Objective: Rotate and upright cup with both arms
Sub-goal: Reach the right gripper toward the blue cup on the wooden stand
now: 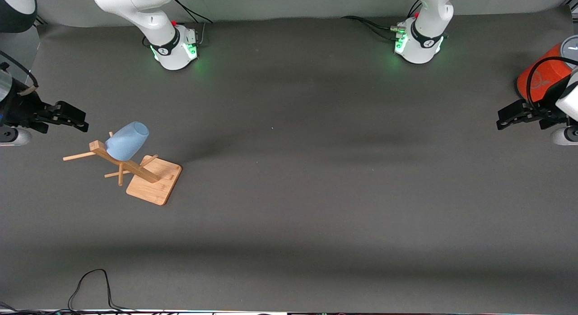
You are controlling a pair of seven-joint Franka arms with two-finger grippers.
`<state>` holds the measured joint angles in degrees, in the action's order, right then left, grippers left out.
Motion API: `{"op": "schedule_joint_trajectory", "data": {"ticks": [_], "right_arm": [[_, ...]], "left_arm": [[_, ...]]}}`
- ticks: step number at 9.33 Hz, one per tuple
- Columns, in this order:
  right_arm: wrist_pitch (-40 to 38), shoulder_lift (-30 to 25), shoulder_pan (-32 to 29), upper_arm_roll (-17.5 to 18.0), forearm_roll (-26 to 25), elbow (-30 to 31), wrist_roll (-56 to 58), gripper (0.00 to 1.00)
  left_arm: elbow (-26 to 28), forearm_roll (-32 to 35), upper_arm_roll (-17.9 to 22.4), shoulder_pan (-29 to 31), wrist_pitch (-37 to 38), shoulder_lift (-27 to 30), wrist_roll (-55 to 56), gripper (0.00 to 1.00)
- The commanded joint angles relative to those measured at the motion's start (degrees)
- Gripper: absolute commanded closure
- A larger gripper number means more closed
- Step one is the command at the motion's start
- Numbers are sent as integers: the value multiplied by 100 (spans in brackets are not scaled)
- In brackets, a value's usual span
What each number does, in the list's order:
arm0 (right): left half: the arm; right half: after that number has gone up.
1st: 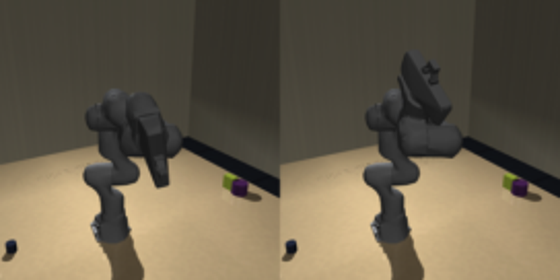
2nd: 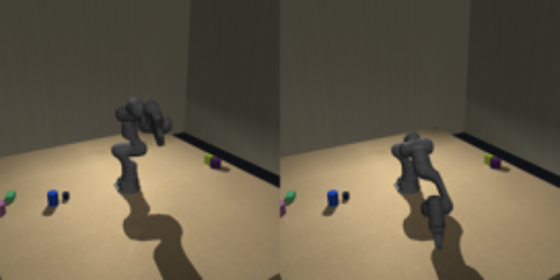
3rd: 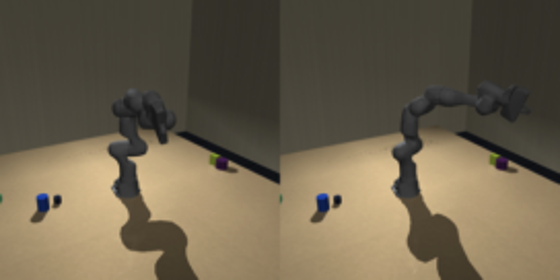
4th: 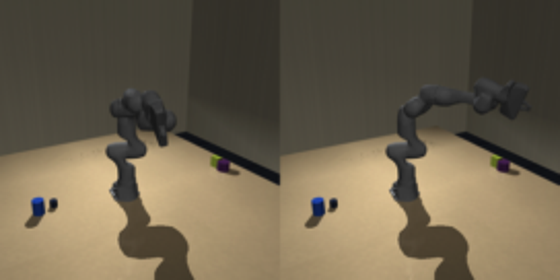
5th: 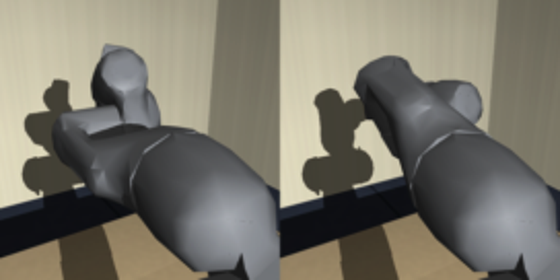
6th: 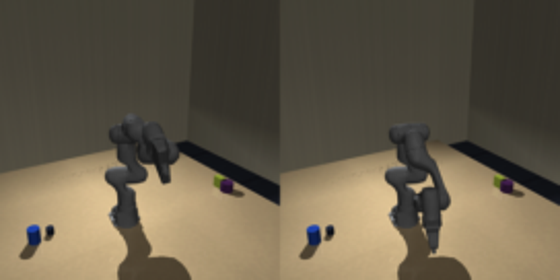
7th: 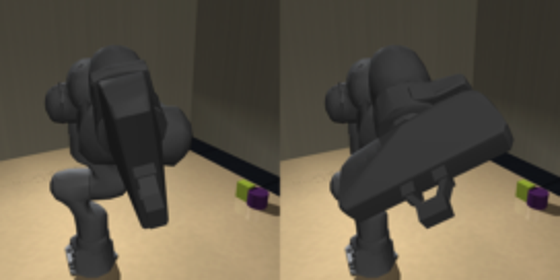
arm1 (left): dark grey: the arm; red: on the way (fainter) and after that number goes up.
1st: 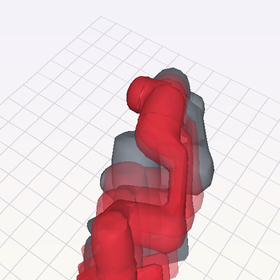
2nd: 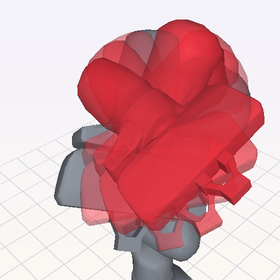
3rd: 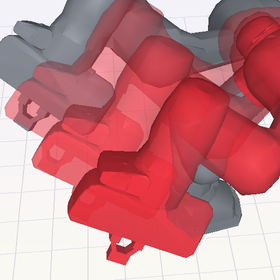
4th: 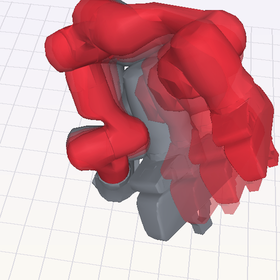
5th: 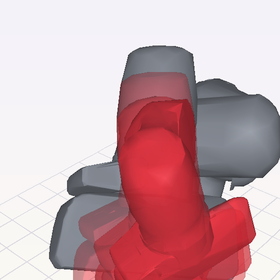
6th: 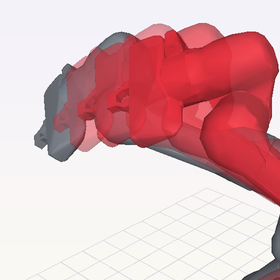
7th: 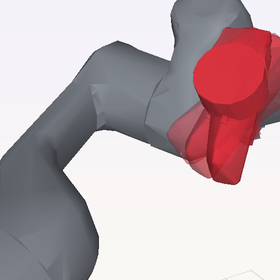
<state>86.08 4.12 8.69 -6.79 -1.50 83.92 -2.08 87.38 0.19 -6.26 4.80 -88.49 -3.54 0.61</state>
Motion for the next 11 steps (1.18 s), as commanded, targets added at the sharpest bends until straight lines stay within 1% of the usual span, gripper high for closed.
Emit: {"op": "schedule_joint_trajectory", "data": {"ticks": [1,4,6,7,9,11], "right_arm": [[-91,-25,45,11,-44,-51,-56,0],[-91,37,71,64,-35,-77,-55,0],[-230,37,360,64,26,-34,-133,0],[-327,80,510,73,140,-16,-186,0],[-503,116,572,73,780,-24,-134,0],[-495,466,599,64,975,-68,-274,0]], "left_arm": [[95,-36,-24,-5,-97,55,-132,0],[95,-27,-33,-31,-28,46,-132,0],[25,-10,-59,-101,244,11,-158,0],[16,-27,-59,-102,219,11,-245,0],[-10,-27,-68,-128,227,64,-290,0],[-37,-27,-77,-119,158,38,-290,0]]}}
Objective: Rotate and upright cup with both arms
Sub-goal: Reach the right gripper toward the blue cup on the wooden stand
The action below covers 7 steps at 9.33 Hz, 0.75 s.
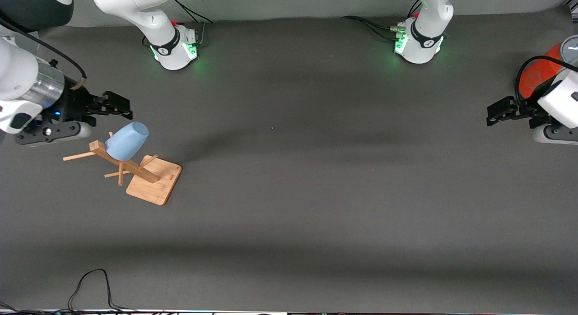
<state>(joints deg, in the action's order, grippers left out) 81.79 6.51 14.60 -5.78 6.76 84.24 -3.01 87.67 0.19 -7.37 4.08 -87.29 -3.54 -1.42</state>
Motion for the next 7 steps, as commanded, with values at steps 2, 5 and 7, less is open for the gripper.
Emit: {"op": "schedule_joint_trajectory", "data": {"ticks": [2,5,7], "right_arm": [[-14,307,-36,-98,1060,-214,-2542,0],[-346,386,-53,-107,1414,-444,-5278,0],[-776,386,-316,-116,1495,-296,-5877,0]], "left_arm": [[-75,-28,25,-65,28,38,-78,0],[-93,-28,25,-65,10,38,-87,0],[-93,-28,-1,-57,10,38,-87,0]]}}
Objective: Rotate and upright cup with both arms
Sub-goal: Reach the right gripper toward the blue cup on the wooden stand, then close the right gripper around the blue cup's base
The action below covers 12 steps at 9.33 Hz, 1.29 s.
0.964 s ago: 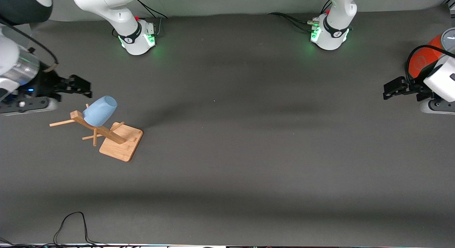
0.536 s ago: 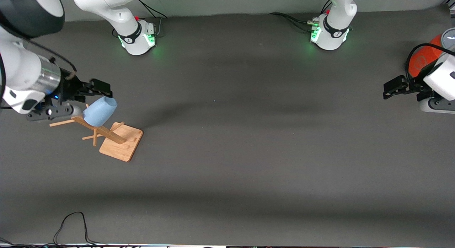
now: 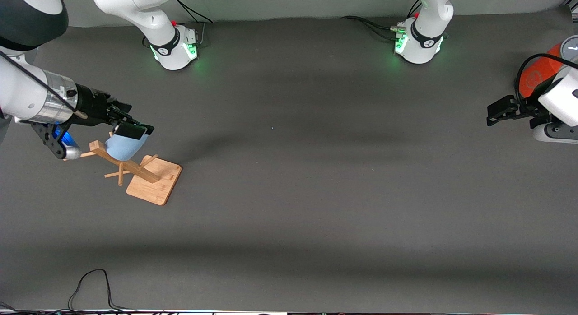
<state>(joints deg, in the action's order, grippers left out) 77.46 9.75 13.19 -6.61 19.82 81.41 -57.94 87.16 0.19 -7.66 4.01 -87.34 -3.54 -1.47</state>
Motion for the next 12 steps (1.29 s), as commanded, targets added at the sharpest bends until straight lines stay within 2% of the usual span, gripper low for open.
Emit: {"op": "schedule_joint_trajectory", "data": {"ticks": [1,3,6,12], "right_arm": [[-389,36,-228,-103,189,224,-306,0],[-503,-104,-246,-235,189,620,-236,0],[-372,89,-317,-236,180,683,-86,0],[277,291,-387,-297,162,1209,564,0]], "left_arm": [[-41,-27,37,-49,15,38,-82,0],[-41,-27,28,-49,7,38,-82,0],[-41,-10,28,-49,7,38,-82,0],[-41,-10,28,-58,15,38,-82,0]]}}
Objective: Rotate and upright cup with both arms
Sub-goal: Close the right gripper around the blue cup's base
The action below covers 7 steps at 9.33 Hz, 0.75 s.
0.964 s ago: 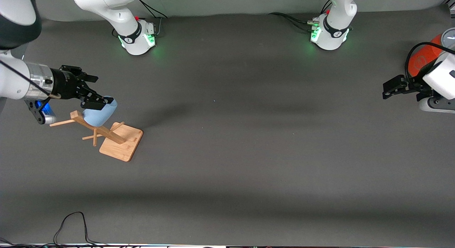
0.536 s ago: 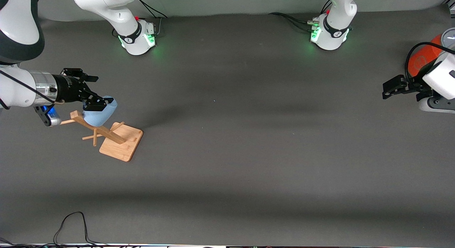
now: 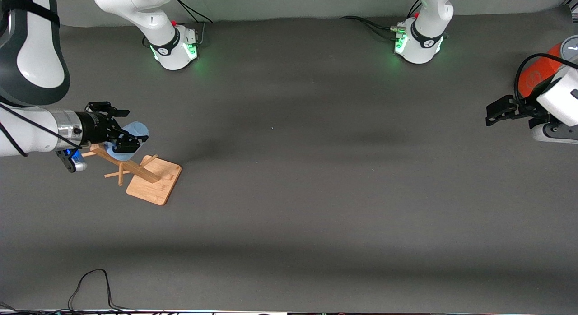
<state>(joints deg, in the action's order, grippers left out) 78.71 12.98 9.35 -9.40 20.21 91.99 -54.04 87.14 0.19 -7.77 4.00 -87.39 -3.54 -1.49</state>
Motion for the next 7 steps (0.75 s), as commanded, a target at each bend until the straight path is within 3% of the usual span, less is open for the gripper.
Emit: {"op": "schedule_joint_trajectory", "data": {"ticks": [1,5,7], "right_arm": [[344,-67,5,-18,123,370,262,0],[601,-67,-12,-35,62,636,491,0],[593,-41,-30,-123,61,610,718,19]], "left_arm": [[-39,-27,38,-48,38,38,-80,0],[-39,-45,38,-48,56,38,-80,0],[-39,-63,21,-57,91,55,-71,0]]}}
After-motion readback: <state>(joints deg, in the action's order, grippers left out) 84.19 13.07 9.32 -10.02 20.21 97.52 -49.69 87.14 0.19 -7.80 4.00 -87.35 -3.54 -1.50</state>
